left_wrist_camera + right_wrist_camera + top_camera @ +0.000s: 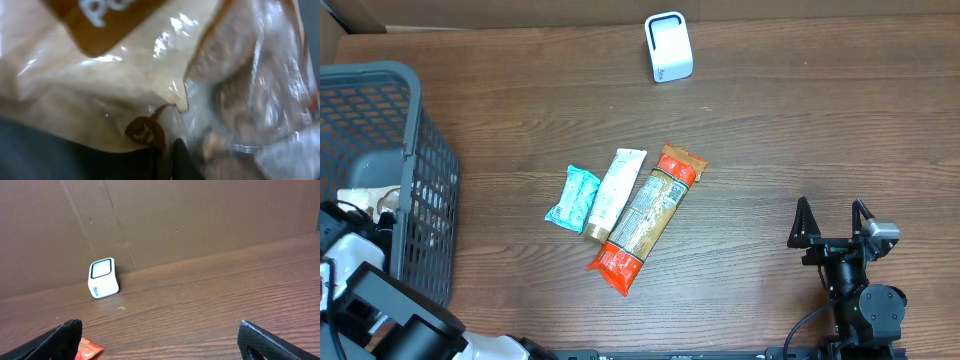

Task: Scan the item barcode
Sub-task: 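Grasp the brown-and-clear dried mushroom bag with the left gripper and lift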

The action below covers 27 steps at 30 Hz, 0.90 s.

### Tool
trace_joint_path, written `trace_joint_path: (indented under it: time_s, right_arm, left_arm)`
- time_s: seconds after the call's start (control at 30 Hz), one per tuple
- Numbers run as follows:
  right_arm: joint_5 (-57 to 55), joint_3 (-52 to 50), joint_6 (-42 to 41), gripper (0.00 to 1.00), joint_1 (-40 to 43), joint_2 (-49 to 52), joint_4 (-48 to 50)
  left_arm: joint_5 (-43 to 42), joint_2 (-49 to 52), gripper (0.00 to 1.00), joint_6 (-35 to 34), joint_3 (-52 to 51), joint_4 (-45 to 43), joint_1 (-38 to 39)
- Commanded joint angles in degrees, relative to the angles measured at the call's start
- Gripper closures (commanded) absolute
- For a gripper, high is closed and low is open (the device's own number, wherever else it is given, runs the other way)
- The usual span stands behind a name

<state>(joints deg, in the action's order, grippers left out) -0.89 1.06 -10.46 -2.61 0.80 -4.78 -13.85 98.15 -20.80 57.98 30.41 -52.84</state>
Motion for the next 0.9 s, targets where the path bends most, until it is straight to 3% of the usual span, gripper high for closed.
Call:
trace_joint_path:
  time_s: [0.0,0.3,0.57,0.6,0.67,0.73,0.77,0.87]
  right_arm:
    - [-0.55,-0.61,0.07,0.00,0.00,-0.63,0.20]
    - [-0.55,-0.61,0.07,0.00,0.00,-0.63,0.20]
    - [-0.55,-0.61,0.07,0.00,0.00,-0.63,0.20]
    - [-0.55,-0.61,0.07,0.00,0.00,-0.63,0.20]
    - [-0.55,-0.61,0.07,0.00,0.00,-0.63,0.20]
    - [-0.55,-0.61,0.07,0.00,0.00,-0.63,0.20]
    - [-0.55,-0.61,0.07,0.00,0.00,-0.63,0.20]
    - [-0.55,-0.61,0.07,0.00,0.00,-0.63,0.20]
  left_arm:
    - [-7.06,1.05,0.96,2.89,8.24,5.90,0.90]
    - [-8.59,0.68,0.96,9.16,30.95,27.45,0.90]
    - [-8.41,-2.82,0.95,9.92,36.26,31.08,1.18]
    - [-8.20,-2.80,0.87,9.97,36.24,31.08,1.31]
    - [-8.09,-2.36,0.44,10.56,35.85,30.27,1.81]
    - [-8.11,-1.44,0.15,10.80,35.52,29.14,2.71]
    - [-8.28,-0.85,0.10,11.98,35.36,28.50,3.34]
    - [-8.31,1.22,0.07,19.32,34.73,27.08,6.03]
